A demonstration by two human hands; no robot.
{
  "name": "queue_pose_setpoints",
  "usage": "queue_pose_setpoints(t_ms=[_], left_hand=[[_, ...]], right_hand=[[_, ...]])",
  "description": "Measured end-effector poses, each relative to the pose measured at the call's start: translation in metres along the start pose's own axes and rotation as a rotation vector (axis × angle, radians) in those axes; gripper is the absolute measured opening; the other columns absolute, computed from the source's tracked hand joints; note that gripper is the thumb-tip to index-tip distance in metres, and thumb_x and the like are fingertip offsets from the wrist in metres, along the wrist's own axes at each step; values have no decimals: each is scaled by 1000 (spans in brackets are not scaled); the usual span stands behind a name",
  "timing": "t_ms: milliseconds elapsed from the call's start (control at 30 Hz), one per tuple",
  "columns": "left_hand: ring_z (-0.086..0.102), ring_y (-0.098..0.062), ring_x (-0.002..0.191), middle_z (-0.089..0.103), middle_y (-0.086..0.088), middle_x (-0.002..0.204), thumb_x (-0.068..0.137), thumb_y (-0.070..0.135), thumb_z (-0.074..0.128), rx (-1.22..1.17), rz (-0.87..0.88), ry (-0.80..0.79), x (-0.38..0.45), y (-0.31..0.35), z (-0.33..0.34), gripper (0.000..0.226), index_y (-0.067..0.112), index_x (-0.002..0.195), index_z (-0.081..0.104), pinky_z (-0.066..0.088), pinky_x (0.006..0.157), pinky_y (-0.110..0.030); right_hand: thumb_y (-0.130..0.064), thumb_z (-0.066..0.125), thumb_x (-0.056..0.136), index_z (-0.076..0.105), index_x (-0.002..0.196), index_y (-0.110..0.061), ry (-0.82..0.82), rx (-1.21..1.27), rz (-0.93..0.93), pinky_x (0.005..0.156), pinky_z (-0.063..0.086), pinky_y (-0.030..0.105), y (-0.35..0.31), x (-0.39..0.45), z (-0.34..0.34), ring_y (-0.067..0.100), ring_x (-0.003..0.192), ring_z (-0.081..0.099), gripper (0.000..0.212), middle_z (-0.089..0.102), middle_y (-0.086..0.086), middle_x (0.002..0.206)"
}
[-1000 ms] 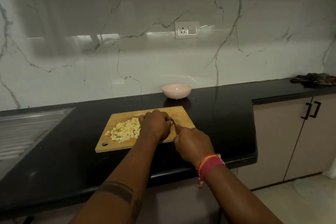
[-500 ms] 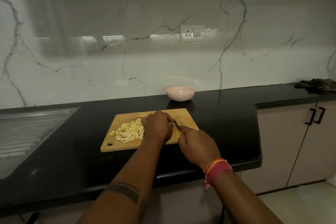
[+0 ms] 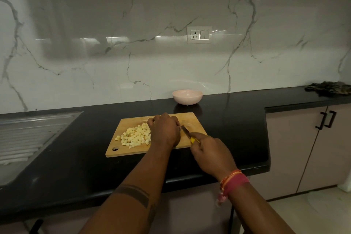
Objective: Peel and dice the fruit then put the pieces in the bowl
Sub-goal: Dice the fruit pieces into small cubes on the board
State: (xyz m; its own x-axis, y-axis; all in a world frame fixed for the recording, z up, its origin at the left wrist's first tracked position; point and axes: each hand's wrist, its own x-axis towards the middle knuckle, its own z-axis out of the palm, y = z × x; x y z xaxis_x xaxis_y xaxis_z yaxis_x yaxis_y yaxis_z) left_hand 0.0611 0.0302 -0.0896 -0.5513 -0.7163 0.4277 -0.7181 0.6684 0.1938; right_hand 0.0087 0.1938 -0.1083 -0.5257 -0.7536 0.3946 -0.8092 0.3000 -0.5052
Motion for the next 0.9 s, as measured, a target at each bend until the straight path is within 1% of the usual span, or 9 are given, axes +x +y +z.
queue_pose_setpoints(t_ms=[133,300,400,467,567,633,767,833,900], left_hand=[[50,-22,117,61,3,120,98,36,59,-38,22,136,-7,-3,-3,19,32,111,71,30,103,-45],[52,-22,116,63,4,119,99,34,59,-161,-55,151,-14,-12,-7,18,33,110,73,34,105,-47],[52,-21,116,63,5,117,99,31,59,-322,-102,158,-16,-17,-10,18,33,108,75,32,107,-47],[53,-20,115,64,6,117,98,30,60,-451,-155,208,-20,-21,-14,17,33,107,75,30,104,-43],[54,-19,113,65,7,114,98,29,62,-571,-196,284,-25,-33,-19,15,33,105,74,30,98,-38],[54,-19,111,65,7,112,98,27,62,-581,-204,309,-30,-42,-22,15,33,104,74,32,98,-38],[55,-20,113,66,5,115,98,24,63,-582,-214,305,-35,-52,-25,17,32,106,75,41,103,-41],[55,-21,116,66,5,119,99,25,62,-567,-214,295,-39,-53,-28,18,32,109,75,42,104,-43],[51,-19,121,63,5,126,99,28,61,-498,-187,256,-41,-54,-30,20,33,114,73,37,107,-42]], right_hand=[[-30,41,102,49,146,-32,46,6,76,48,32,24,-4,4,0,11,61,56,45,61,-3,74],[-31,40,101,45,146,-28,-56,-201,82,66,42,32,-28,12,11,21,79,59,46,67,5,98],[-29,41,100,57,127,-26,-115,-157,9,66,47,33,-46,17,25,20,77,60,31,66,3,91],[-28,41,100,59,122,-25,-116,-114,-19,65,47,33,-54,17,29,21,78,61,29,65,2,89],[-29,40,101,46,144,-29,-52,-54,15,66,48,33,-52,18,34,24,83,64,44,68,5,96],[-29,39,100,38,152,-29,-23,-51,78,65,46,33,-50,22,35,23,84,63,52,67,6,97],[-30,39,101,50,142,-23,-72,-89,31,73,50,35,-62,20,39,26,93,64,43,68,8,106],[-30,39,101,46,146,-24,-40,-31,80,74,49,35,-60,22,41,26,94,63,46,67,9,108],[-30,38,101,40,151,-26,10,-17,170,73,49,35,-55,30,40,26,91,62,50,66,9,105]])
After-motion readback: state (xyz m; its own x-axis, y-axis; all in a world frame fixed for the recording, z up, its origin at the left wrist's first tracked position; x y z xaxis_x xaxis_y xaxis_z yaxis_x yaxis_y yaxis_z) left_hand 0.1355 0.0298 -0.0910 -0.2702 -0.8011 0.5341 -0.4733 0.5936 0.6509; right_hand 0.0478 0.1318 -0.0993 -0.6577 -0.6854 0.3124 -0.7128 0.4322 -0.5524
